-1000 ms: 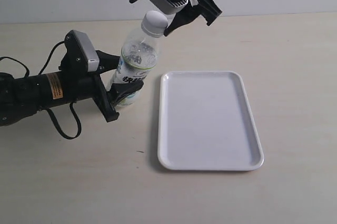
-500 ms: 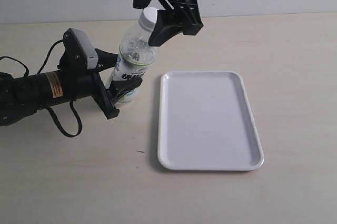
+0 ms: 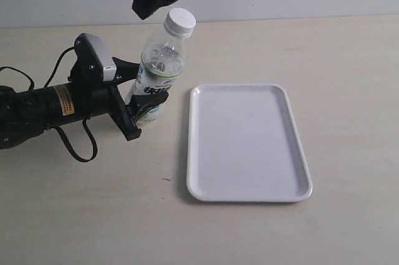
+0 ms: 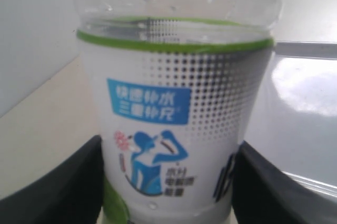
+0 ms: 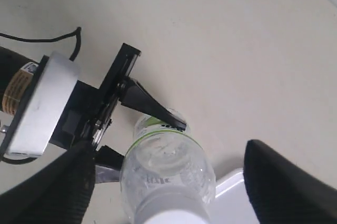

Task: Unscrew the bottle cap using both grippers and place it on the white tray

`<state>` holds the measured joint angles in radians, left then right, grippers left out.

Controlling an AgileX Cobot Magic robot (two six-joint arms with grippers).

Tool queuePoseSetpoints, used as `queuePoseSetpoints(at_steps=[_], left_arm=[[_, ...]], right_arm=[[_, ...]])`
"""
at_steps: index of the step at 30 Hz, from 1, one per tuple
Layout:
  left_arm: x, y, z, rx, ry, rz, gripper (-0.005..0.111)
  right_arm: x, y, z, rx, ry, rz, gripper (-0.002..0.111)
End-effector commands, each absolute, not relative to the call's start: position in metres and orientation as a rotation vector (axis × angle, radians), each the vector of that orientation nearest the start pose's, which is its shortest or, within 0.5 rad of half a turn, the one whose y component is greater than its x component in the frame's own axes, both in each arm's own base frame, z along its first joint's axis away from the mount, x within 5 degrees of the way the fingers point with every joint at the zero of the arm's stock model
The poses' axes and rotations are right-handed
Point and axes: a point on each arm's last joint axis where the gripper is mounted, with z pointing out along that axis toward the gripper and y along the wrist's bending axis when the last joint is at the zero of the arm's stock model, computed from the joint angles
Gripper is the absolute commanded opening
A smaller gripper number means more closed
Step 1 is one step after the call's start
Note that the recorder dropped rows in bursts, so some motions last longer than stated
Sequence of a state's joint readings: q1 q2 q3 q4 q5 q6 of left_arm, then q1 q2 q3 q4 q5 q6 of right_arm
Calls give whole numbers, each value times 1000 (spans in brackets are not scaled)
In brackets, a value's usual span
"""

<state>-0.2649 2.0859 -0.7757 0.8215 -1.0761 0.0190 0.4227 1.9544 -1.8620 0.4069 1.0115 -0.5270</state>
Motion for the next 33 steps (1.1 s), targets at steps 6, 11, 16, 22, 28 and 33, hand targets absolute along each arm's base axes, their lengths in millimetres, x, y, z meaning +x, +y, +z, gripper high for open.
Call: queuePoseSetpoints(at_steps=[6,11,16,22,28,33], left_arm=[[318,-149,110,1055,1427,-517,0],[318,-149,110,1055,1427,-517,0],[318,-149,110,1055,1427,-517,0],[318,-149,110,1055,1427,-517,0],[318,-149,110,1055,1427,-517,0],[318,-149,110,1055,1427,-517,0]], right_arm=[[385,203,318,-908,2460,465,74],[386,204,319,-889,2461,468,74],[387,204,320,-873,2448,468,74],[388,204,319,-870,2451,463,74],[389,201,319,-861,2455,424,74],[390,200,318,-835,2467,405,74]])
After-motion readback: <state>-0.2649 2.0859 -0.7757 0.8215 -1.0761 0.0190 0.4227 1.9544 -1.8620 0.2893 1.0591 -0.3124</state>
